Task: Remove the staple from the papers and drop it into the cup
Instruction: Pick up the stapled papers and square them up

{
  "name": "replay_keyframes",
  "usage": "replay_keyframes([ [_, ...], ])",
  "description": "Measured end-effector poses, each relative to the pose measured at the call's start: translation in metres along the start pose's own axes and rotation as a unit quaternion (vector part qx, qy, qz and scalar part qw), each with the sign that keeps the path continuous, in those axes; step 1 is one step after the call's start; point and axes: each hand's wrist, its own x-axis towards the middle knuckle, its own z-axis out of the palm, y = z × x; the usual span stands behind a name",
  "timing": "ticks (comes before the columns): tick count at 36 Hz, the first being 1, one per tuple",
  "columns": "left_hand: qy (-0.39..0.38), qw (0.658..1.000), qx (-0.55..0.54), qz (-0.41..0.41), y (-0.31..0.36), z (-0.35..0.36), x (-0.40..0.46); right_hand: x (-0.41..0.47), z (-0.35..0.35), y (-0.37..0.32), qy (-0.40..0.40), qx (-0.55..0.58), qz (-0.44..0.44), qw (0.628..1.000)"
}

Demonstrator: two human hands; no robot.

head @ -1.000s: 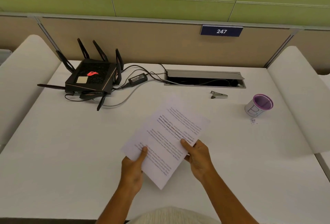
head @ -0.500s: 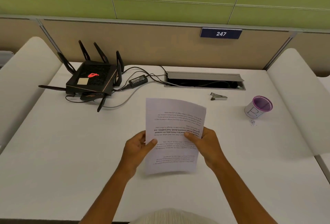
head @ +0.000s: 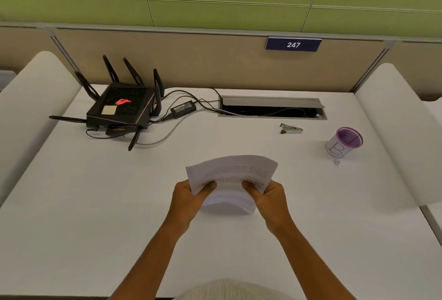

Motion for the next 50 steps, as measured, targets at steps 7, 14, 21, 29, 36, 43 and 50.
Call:
replay_keyframes([
  [7,0.003,1.0,-0.006,-0.001,0.003,0.0,-0.001,0.002,-0.001,0.004,0.001,0.005,0.002,1.0],
  [14,-0.006,0.999,-0.011,-0.037,-0.008,0.002,-0.006,-0.001,-0.003,0.021,-0.024,-0.013,0.029,0.999],
  [21,0.064,0.991,-0.112,-0.032,-0.002,-0.014,-0.006,-0.001,-0.027,0.019,-0.106,-0.006,0.036,0.994],
  [29,0.104,0.95,-0.285,-0.076,0.003,-0.008,-0.016,-0.01,-0.019,0.023,-0.082,0.135,0.071,0.985],
  [36,0.105,0.941,-0.305,-0.099,-0.009,-0.003,-0.028,-0.012,-0.005,0.019,-0.023,0.129,0.101,0.986],
  [43,0.128,0.957,-0.252,-0.07,-0.019,-0.06,-0.017,0.007,-0.036,0.003,-0.005,0.043,0.088,0.995],
  [50,0.036,0.997,-0.053,-0.041,-0.005,-0.074,-0.003,0.016,-0.045,-0.016,-0.01,0.016,0.028,0.999],
])
